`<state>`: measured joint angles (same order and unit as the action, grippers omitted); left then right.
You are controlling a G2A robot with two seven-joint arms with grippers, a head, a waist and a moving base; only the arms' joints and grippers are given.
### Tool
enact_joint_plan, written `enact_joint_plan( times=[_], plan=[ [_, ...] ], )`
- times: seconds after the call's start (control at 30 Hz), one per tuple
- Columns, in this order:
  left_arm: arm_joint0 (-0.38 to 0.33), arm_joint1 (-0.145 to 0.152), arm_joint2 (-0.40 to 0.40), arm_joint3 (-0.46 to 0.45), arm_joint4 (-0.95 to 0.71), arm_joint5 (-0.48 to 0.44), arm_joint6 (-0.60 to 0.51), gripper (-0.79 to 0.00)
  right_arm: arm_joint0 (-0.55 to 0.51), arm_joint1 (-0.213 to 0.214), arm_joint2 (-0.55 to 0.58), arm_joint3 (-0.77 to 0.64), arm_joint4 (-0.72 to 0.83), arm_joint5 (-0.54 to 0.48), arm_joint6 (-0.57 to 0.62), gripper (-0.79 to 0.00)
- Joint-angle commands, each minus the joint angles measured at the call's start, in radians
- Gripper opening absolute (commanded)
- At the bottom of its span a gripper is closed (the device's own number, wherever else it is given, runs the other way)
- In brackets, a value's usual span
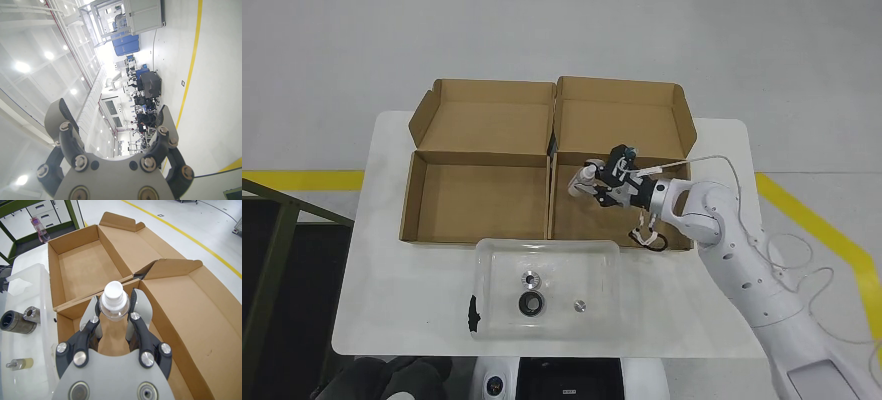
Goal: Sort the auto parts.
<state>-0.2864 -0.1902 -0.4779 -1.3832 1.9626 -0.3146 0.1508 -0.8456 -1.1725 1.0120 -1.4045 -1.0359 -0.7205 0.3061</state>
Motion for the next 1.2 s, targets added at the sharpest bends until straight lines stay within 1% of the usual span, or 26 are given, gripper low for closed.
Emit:
enact_joint_plan(
  times=[0.0,0.2,0.33,0.37,0.47,0.53,0.57,0.6,0.63,0.67,0.77,0.9,0.97,1.17],
  plan=[
    [0.000,0.000,0.000,0.000,0.000,0.000,0.000,0.000,0.012,-0.003,-0.011,0.022,-0.006,0.004,0.001,-0.785],
    [0.000,0.000,0.000,0.000,0.000,0.000,0.000,0.000,0.043,-0.015,-0.047,0.088,-0.028,0.009,-0.008,-0.785],
    [0.000,0.000,0.000,0.000,0.000,0.000,0.000,0.000,0.066,-0.021,-0.064,0.106,-0.050,0.012,-0.001,-0.785],
    [0.000,0.000,0.000,0.000,0.000,0.000,0.000,0.000,0.069,-0.023,-0.067,0.109,-0.050,0.013,-0.001,-0.773],
    [0.000,0.000,0.000,0.000,0.000,0.000,0.000,0.000,0.079,-0.029,-0.081,0.125,-0.050,0.012,-0.003,-0.690],
    [0.000,0.000,0.000,0.000,0.000,0.000,0.000,0.000,0.084,-0.031,-0.087,0.132,-0.051,0.012,-0.004,-0.570],
    [0.000,0.000,0.000,0.000,0.000,0.000,0.000,0.000,0.087,-0.032,-0.089,0.137,-0.055,0.014,-0.004,-0.542],
    [0.000,0.000,0.000,0.000,0.000,0.000,0.000,0.000,0.089,-0.034,-0.092,0.139,-0.056,0.014,-0.004,-0.348],
    [0.000,0.000,0.000,0.000,0.000,0.000,0.000,0.000,0.089,-0.035,-0.095,0.140,-0.057,0.016,-0.005,-0.105],
    [0.000,0.000,0.000,0.000,0.000,0.000,0.000,0.000,0.090,-0.036,-0.097,0.140,-0.060,0.015,-0.003,0.000],
    [0.000,0.000,0.000,0.000,0.000,0.000,0.000,0.000,0.092,-0.035,-0.096,0.126,-0.071,0.010,-0.001,0.000],
    [0.000,0.000,0.000,0.000,0.000,0.000,0.000,0.000,0.079,-0.028,-0.077,0.066,-0.094,0.003,0.012,0.000],
    [0.000,0.000,0.000,0.000,0.000,0.000,0.000,0.000,0.064,-0.022,-0.059,0.015,-0.080,-0.004,0.023,0.000],
    [0.000,0.000,0.000,0.000,0.000,0.000,0.000,0.000,-0.008,0.006,0.006,-0.196,-0.075,-0.028,0.158,0.000]
  ],
)
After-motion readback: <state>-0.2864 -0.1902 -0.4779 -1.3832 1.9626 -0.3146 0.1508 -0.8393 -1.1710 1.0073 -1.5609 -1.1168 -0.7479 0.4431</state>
